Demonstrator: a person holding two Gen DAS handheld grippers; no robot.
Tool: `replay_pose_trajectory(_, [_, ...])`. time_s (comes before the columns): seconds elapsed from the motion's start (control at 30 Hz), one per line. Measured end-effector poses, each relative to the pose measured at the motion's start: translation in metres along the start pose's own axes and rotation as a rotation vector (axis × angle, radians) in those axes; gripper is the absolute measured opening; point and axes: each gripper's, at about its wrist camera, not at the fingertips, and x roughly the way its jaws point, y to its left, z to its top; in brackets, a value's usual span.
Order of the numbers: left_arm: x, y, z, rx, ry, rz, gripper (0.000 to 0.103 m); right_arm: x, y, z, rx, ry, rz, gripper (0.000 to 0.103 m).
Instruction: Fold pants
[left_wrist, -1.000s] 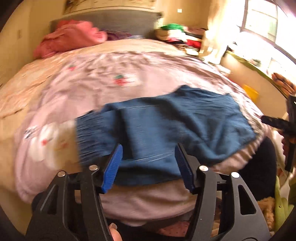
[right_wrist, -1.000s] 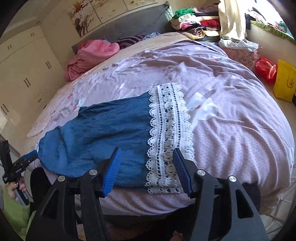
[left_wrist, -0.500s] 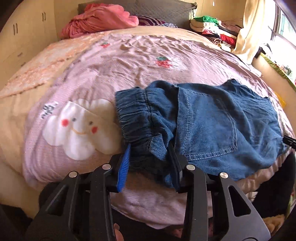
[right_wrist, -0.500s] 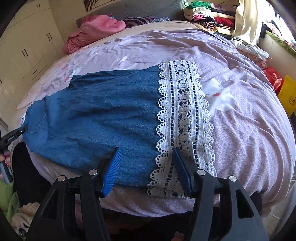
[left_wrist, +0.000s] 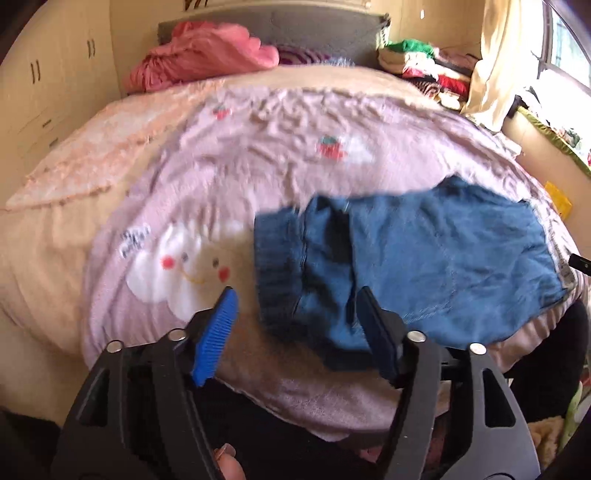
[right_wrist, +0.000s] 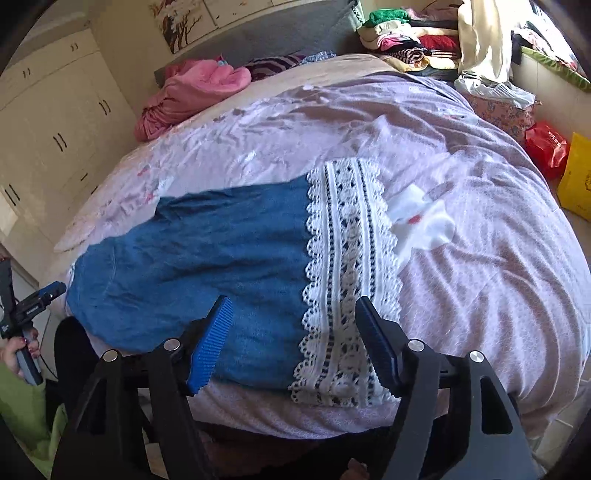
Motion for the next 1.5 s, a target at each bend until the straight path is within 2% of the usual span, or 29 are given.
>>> replay_pose_trajectory(0.03, [-0.004,-0.004,0.008,0.006,-0.018,-0.022,0.069,0.001,-0.005,0.008,0.010,-0.006,-0.001,0.069])
replay_pose_trajectory(0.1, [-0.004,-0.017,0.028,0.019,-0.048,-0.084,0.071,0.008,-0.016,0.024,0.031,-0.007,-0.006,0.069])
replay_pose_trajectory(0.17, [0.006,-0.035,0.046,0.046,-0.053,-0.120,0.073,0.017,-0.026,0.040,0.044,-0.011,0.005,0.069])
replay_pose_trajectory(0.33, [0.044,-0.093,0.087,0.101,-0.052,-0.272,0.075,0.048,-0.055,0.075,0.118,0.016,0.029,0.069])
replay_pose_trajectory(0.43, [0.072,-0.125,0.103,0.145,-0.017,-0.335,0.075,0.068,-0.069,0.091,0.149,0.038,0.060,0.069])
replay_pose_trajectory(0.5, [0.094,-0.141,0.111,0.170,0.022,-0.336,0.075,0.082,-0.076,0.097,0.159,0.064,0.080,0.068])
replay_pose_trajectory(0.63, [0.134,-0.158,0.118,0.207,0.109,-0.342,0.075,0.105,-0.075,0.101,0.122,0.116,0.109,0.054])
replay_pose_trajectory(0.67, [0.144,-0.160,0.118,0.216,0.125,-0.336,0.073,0.109,-0.072,0.100,0.112,0.127,0.114,0.051])
replay_pose_trajectory(0.73, [0.158,-0.161,0.119,0.218,0.162,-0.352,0.061,0.115,-0.067,0.096,0.086,0.140,0.128,0.048])
replay_pose_trajectory(0.87, [0.180,-0.165,0.117,0.205,0.233,-0.403,0.052,0.117,-0.066,0.088,0.062,0.129,0.130,0.041])
replay_pose_trajectory(0.93, [0.190,-0.170,0.114,0.200,0.266,-0.424,0.043,0.114,-0.066,0.085,0.048,0.120,0.138,0.038])
replay_pose_trajectory(0.97, [0.192,-0.172,0.113,0.194,0.273,-0.436,0.041,0.111,-0.064,0.083,0.033,0.114,0.137,0.034])
replay_pose_trajectory(1.03, [0.192,-0.176,0.113,0.186,0.276,-0.463,0.027,0.107,-0.058,0.081,0.001,0.100,0.135,0.031])
replay_pose_trajectory(1.07, [0.192,-0.177,0.113,0.182,0.277,-0.471,0.025,0.105,-0.056,0.080,-0.014,0.089,0.133,0.030])
replay_pose_trajectory(1.13, [0.190,-0.177,0.112,0.169,0.273,-0.475,0.014,0.097,-0.050,0.080,-0.045,0.054,0.129,0.028])
replay_pose_trajectory(1.23, [0.183,-0.173,0.117,0.144,0.227,-0.467,0.007,0.084,-0.043,0.084,-0.081,-0.014,0.126,0.026])
replay_pose_trajectory(1.33, [0.172,-0.173,0.126,0.140,0.164,-0.452,0.007,0.077,-0.038,0.097,-0.104,-0.055,0.116,0.026])
replay_pose_trajectory(1.43, [0.171,-0.176,0.131,0.148,0.145,-0.434,0.007,0.084,-0.034,0.109,-0.153,-0.057,0.063,0.025])
replay_pose_trajectory(1.5, [0.178,-0.177,0.129,0.137,0.154,-0.424,0.007,0.100,-0.035,0.111,-0.185,-0.008,-0.021,0.025])
